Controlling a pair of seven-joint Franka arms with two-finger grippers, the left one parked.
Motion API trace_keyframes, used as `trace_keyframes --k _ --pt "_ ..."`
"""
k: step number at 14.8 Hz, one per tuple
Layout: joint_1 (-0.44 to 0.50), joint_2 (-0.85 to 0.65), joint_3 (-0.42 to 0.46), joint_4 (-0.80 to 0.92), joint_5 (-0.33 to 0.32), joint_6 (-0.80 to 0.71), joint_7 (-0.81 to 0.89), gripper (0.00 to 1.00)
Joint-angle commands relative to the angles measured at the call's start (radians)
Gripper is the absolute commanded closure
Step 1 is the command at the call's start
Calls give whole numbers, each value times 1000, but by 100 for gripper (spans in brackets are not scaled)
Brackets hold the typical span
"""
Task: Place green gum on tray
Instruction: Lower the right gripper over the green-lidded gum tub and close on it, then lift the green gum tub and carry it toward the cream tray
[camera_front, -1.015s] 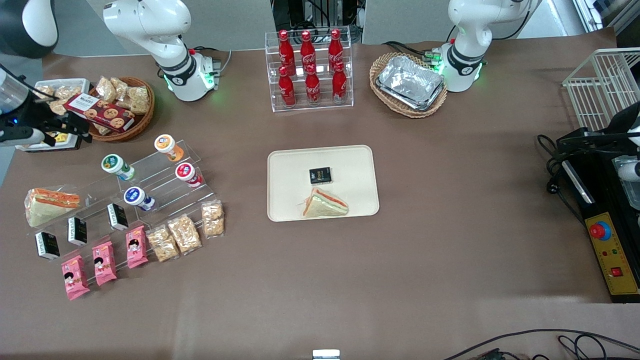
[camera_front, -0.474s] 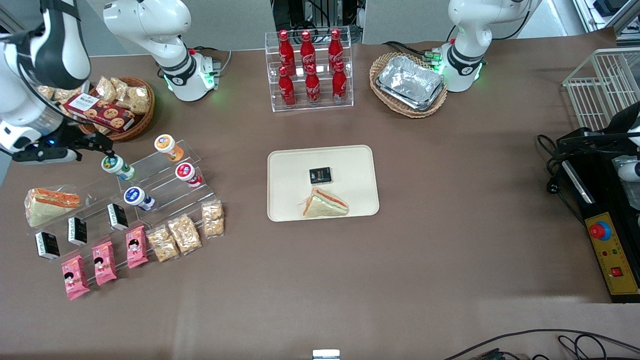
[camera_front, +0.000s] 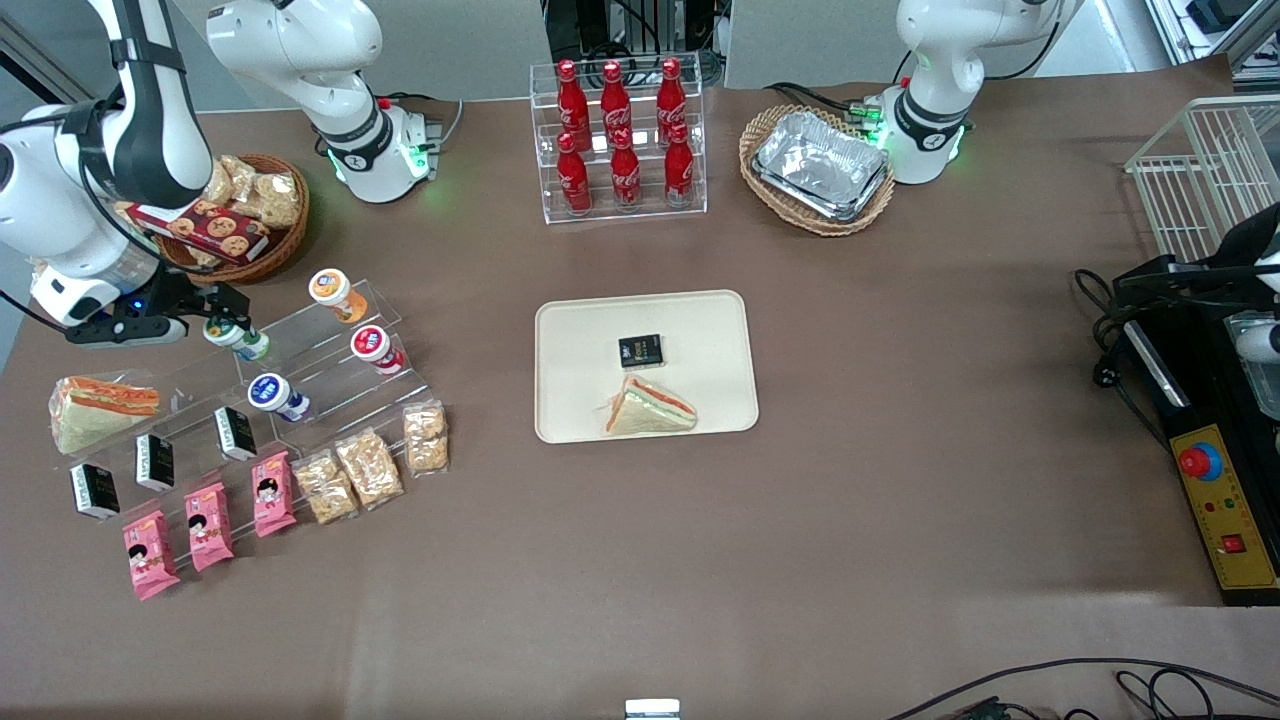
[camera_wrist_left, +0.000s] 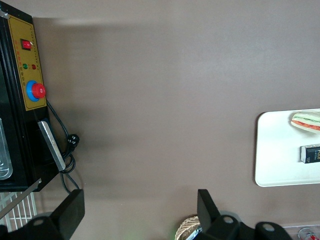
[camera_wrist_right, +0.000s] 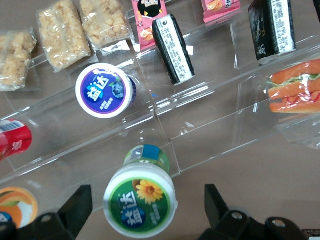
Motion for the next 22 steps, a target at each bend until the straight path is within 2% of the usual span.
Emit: trace_keyframes --k 1,6,8,11,14,17,18,20,22 --pt "6 22 -2 -10 -2 45 -1 0" --pt "14 24 -1 -25 -3 45 8 0" --pt "26 25 -1 -25 -2 47 10 4" --pt "26 30 1 -25 -3 46 13 20" --pt "26 30 1 -25 -3 42 13 40" --pt "25 30 1 -22 -3 39 8 68" --pt "25 27 -1 -19 -3 33 7 73" --pt "23 13 -1 6 -3 7 4 75" --pt "25 -1 4 88 -2 -92 5 81"
